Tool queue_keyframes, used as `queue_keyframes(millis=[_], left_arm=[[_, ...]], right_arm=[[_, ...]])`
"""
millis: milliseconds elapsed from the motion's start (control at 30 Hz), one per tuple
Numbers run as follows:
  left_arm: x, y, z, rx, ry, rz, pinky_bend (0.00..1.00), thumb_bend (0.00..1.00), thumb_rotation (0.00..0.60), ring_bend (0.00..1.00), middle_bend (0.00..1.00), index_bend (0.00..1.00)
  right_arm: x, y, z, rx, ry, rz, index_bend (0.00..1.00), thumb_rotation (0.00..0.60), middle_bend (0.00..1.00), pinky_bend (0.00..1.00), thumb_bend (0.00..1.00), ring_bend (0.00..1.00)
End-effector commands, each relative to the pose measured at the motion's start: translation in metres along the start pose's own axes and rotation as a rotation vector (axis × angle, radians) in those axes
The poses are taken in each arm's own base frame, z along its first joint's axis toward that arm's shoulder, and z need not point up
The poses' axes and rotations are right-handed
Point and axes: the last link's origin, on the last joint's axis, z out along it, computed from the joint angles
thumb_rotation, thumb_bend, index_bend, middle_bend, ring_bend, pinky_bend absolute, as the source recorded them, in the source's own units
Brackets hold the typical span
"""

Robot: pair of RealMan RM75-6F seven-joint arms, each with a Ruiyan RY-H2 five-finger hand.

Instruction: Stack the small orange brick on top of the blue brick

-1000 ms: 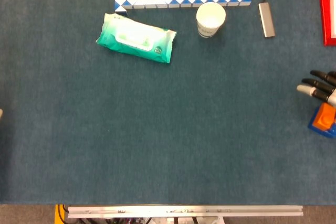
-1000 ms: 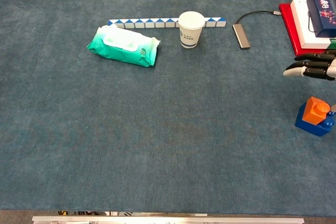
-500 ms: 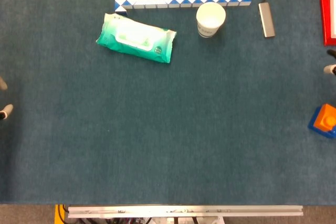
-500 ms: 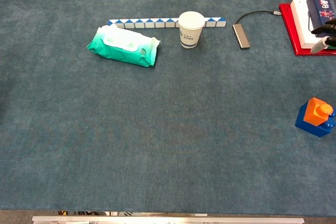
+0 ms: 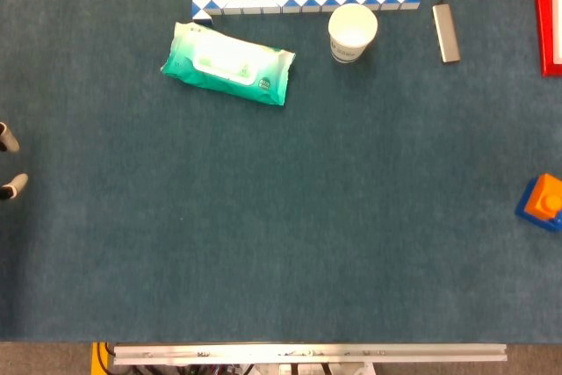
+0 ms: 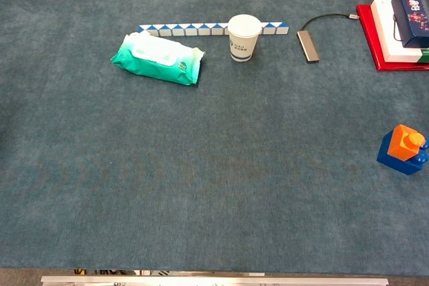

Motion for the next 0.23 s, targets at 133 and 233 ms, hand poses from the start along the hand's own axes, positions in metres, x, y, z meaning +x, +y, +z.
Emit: queue_keyframes(millis=[133,233], left_arm=[[0.005,0.006,-0.003,-0.031,0.018,-0.012,0.46,0.16,0.600,0.38,0.49,0.48],[0.006,0.010,-0.006,-0.048,0.027,-0.016,0.46,0.16,0.600,0.38,0.49,0.48]], right_arm=[[-0.003,-0.003,-0.018,-0.094,0.042,0.058,0.31,0.600,0.14,0.22,0.12,0.04],[-0.002,-0.004,-0.024,-0.092,0.062,0.086,0.31,0.600,0.14,0.22,0.12,0.04]])
